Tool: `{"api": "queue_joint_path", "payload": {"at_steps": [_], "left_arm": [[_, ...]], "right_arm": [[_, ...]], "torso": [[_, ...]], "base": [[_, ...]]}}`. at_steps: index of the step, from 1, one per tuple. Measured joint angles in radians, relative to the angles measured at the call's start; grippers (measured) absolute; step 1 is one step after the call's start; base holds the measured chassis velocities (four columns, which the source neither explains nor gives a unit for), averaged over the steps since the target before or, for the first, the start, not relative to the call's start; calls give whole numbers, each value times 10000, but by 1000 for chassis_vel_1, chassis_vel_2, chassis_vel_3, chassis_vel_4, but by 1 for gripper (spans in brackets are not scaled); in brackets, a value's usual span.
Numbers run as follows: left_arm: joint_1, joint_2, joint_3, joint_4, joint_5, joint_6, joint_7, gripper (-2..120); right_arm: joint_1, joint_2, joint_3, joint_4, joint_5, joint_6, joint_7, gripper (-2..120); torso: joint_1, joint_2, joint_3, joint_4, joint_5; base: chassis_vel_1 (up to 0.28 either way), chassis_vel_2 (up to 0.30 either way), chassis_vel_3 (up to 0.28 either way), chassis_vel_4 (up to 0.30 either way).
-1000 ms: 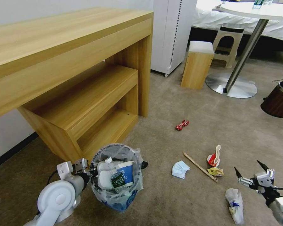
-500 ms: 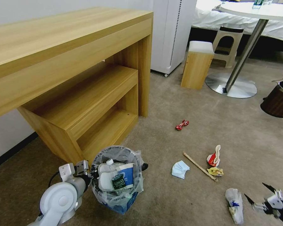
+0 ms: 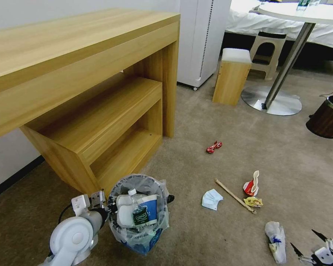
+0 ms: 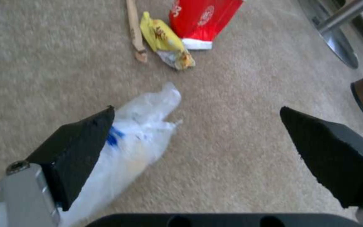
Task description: Pick up the trash bin and place the garbage on the floor into it.
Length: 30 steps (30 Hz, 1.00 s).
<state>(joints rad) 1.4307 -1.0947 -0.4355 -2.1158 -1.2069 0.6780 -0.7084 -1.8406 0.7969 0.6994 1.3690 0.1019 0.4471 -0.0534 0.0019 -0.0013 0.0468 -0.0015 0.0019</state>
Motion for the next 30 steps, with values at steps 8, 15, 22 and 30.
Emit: {"api": "queue_joint_path", "payload": {"at_steps": [8,15,22,30], "left_arm": [[64,-13,23,-29,75,-3,-37,0],[101,29,20,-68,54,-3,-114,0],[70,68,12,-32,-18,-3,-150,0],[-21,135,1,29,-159,-2,-178,0]], "right_arm": [[150,365,-696,332,183,-32,389,100],[302,594,-1199,211,131,-153,598,100],[372,750,-1830,194,137,-672,1298,100],[523,777,-1904,-69,-8,-845,1525,100]], "torso": [[-1,0,0,-3,3],[0,0,0,-3,3],[0,0,0,-4,4],[0,0,0,-3,3]], "base": [[0,0,0,0],[0,0,0,0],[0,0,0,0],[0,0,0,0]]}}
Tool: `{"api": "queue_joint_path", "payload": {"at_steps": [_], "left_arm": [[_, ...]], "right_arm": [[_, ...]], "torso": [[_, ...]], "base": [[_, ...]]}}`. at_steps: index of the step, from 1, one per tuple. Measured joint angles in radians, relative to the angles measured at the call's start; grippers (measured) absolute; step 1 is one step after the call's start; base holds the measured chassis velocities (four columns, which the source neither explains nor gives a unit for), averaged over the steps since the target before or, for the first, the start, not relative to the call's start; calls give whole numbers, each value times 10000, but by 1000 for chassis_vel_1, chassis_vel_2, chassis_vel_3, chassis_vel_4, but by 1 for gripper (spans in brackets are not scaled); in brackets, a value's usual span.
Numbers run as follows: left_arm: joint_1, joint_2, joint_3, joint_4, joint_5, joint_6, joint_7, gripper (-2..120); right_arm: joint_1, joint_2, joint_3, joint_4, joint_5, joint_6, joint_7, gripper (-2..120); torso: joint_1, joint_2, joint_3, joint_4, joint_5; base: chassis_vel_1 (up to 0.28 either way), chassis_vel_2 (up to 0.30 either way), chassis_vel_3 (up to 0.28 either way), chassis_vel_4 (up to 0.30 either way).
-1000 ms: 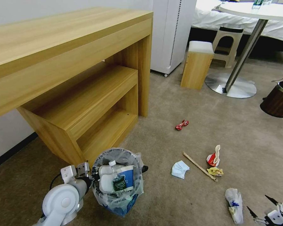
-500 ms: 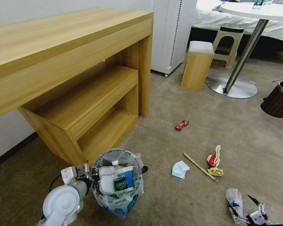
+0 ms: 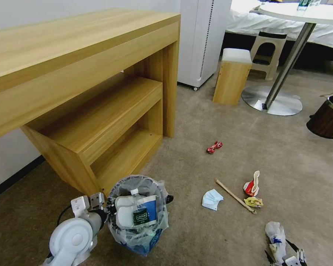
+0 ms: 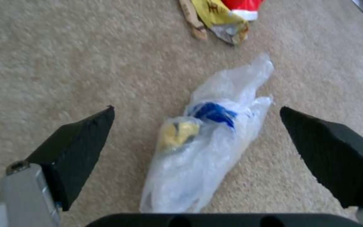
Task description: Pick up the trash bin and place the garbage on the floor into it.
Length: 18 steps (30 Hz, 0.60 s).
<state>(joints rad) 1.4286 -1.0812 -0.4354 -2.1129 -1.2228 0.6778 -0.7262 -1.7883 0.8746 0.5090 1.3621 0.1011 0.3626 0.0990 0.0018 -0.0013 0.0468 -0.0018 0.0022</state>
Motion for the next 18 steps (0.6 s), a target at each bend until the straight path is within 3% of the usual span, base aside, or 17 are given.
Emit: {"api": "queue_joint_path", "payload": {"at_steps": [18], "left_arm": [[167,87,-82,-225,-64,-45,-40,0]], "right_arm": [[643,424,-223,-862,-229,67,210,100]], "torso": [[0,0,0,0,1]], "base": [[0,0,0,0]]}}
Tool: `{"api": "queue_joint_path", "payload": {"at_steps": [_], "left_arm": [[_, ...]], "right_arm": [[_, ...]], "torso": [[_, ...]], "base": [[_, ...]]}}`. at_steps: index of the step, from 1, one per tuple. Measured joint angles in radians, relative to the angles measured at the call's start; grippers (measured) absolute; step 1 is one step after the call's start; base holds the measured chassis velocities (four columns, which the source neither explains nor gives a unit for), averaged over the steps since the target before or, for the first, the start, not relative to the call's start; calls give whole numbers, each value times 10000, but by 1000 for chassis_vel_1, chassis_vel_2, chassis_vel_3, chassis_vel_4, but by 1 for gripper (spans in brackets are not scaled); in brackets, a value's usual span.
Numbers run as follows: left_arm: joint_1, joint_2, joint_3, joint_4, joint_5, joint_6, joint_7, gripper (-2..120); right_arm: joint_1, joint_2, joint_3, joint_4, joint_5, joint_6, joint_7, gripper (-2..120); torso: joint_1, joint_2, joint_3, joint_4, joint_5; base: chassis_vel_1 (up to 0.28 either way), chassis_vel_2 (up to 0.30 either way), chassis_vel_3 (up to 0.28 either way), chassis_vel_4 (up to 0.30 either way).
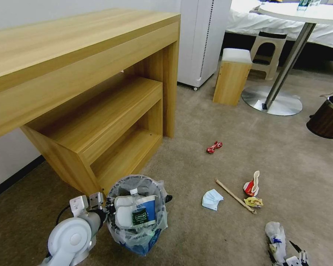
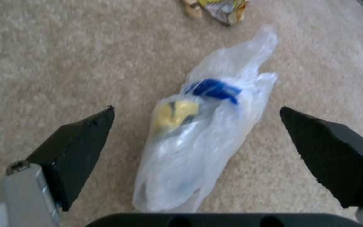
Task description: Pick up the trash bin and place the garbage on the floor into it.
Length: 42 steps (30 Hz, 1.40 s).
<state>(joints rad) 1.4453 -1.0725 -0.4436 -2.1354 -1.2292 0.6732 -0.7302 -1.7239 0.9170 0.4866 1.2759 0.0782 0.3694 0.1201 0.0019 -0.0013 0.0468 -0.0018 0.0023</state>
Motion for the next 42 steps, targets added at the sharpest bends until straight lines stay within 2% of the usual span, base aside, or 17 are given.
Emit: {"api": "queue_joint_path", "payload": {"at_steps": [42], "left_arm": [[263,-68,-99,-284,-61,-33,-74,0]], "right_arm": [[1410,418,-429,-1579,-402,124,191,100]], "torso": [[0,0,0,0,0]], "base": [[0,0,0,0]]}}
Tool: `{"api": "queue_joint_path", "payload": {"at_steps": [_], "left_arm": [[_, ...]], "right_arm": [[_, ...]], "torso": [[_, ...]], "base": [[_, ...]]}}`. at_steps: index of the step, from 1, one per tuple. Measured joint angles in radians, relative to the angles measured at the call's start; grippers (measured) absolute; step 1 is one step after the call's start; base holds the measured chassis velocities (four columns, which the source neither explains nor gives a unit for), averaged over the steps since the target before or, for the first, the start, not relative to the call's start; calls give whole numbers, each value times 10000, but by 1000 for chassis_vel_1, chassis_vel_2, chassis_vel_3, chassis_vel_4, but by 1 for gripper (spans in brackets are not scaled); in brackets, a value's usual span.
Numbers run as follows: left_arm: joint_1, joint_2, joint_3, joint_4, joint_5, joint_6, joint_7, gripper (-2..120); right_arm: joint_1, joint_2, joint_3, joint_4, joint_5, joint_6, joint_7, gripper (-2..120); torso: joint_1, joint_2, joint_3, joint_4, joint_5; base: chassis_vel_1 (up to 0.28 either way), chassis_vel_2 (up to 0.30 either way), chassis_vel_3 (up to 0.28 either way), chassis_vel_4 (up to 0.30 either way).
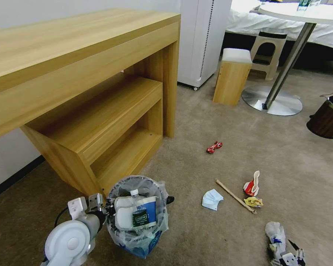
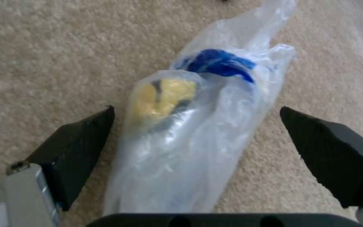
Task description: Pick up the trash bin and place the garbage on the floor into it.
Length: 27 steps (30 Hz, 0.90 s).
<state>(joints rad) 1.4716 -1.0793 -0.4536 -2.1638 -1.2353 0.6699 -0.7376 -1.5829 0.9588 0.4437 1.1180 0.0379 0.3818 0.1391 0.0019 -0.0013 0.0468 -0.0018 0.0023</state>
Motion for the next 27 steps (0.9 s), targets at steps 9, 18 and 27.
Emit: {"api": "queue_joint_path", "payload": {"at_steps": [9,18,27], "left_arm": [[-9,-40,1,93,50,-15,0,0],[-55,-55,36,149,57,-25,-1,0],[-27,-35,41,129,46,-31,0,0]], "right_arm": [[113,51,-70,-69,-147,11,291,86],[176,78,-79,-193,-230,142,388,56],[257,194,-81,-276,-364,240,360,22]], "torso": [[0,0,0,0,-1],[0,0,0,-1,0],[0,0,0,0,0]], "base": [[0,0,0,0],[0,0,0,0],[0,0,0,0]]}}
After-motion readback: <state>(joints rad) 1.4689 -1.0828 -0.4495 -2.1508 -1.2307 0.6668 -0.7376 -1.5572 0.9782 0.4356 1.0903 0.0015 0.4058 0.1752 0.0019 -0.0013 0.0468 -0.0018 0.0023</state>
